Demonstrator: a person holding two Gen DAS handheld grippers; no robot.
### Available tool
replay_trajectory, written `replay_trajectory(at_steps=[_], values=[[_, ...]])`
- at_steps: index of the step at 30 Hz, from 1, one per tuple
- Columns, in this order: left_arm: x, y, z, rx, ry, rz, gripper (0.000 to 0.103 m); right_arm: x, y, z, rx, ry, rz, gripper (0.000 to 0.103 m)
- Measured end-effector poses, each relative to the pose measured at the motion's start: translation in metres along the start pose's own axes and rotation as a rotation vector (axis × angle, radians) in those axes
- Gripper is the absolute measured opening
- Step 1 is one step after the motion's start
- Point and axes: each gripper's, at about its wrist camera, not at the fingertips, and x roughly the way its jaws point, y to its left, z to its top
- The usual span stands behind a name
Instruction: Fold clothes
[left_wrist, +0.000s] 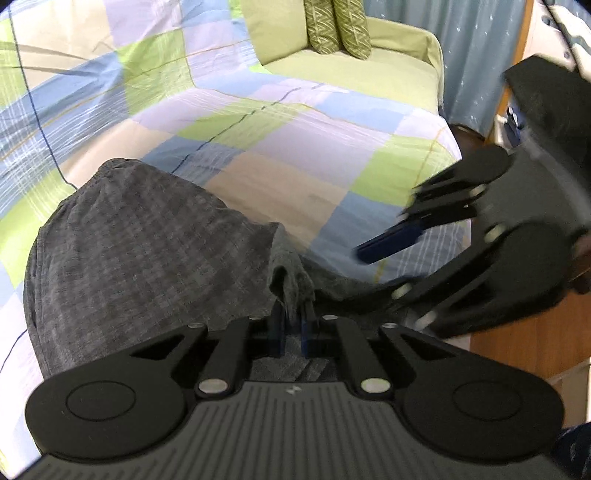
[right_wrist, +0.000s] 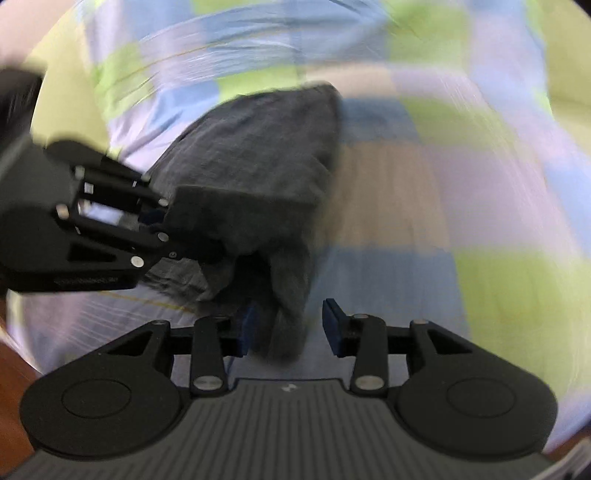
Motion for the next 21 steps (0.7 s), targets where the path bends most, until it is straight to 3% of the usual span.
replay_trajectory(at_steps=[3, 6, 7, 8, 9, 10, 12, 14, 15, 17, 18, 19, 21], values=[[-0.003, -0.001, -0.001, -0.008, 0.001, -0.005, 0.005, 0.019, 0.014, 0.000, -0.183, -0.008, -0.038, 0.031], [0.000, -0.003, -0.003, -0.013, 0.002, -0.010, 0.006, 0.025, 0.020, -0.004, -0.276, -0.034, -0.067, 0.002], [0.001, -0.004, -0.003, -0.017, -0.001, -0.021, 0.006, 0.022, 0.018, -0.003, -0.257, -0.049, -0.079, 0.002], [0.002, -0.005, -0.003, -0.021, -0.003, -0.032, 0.006, 0.014, 0.007, -0.003, -0.157, -0.080, -0.072, 0.002], [0.003, -0.007, -0.003, -0.026, -0.002, -0.044, 0.006, 0.001, -0.015, -0.005, 0.049, -0.124, -0.032, 0.002], [0.008, -0.010, -0.002, -0.034, 0.012, -0.069, 0.009, -0.005, -0.029, -0.008, 0.168, -0.145, -0.010, 0.002], [0.027, -0.019, -0.002, -0.024, 0.049, -0.100, 0.012, -0.008, -0.063, -0.028, 0.481, -0.097, 0.011, 0.003], [0.045, -0.034, -0.004, 0.010, 0.089, -0.097, 0.025, -0.004, -0.083, -0.044, 0.686, -0.040, 0.007, 0.000], [0.050, -0.040, -0.004, 0.027, 0.099, -0.093, 0.027, -0.006, -0.097, -0.058, 0.827, -0.037, 0.019, 0.000], [0.048, -0.046, -0.001, 0.047, 0.085, -0.084, 0.028, -0.013, -0.108, -0.065, 0.921, -0.041, 0.043, 0.004], [0.045, -0.045, -0.001, 0.039, 0.083, -0.077, 0.028, -0.019, -0.105, -0.058, 0.846, -0.050, 0.043, 0.015], [0.041, -0.042, 0.000, 0.022, 0.079, -0.067, 0.028, -0.021, -0.102, -0.052, 0.788, -0.056, 0.040, 0.034], [0.030, -0.033, -0.001, -0.023, 0.063, -0.028, 0.028, -0.024, -0.077, -0.031, 0.454, -0.083, 0.022, 0.044]])
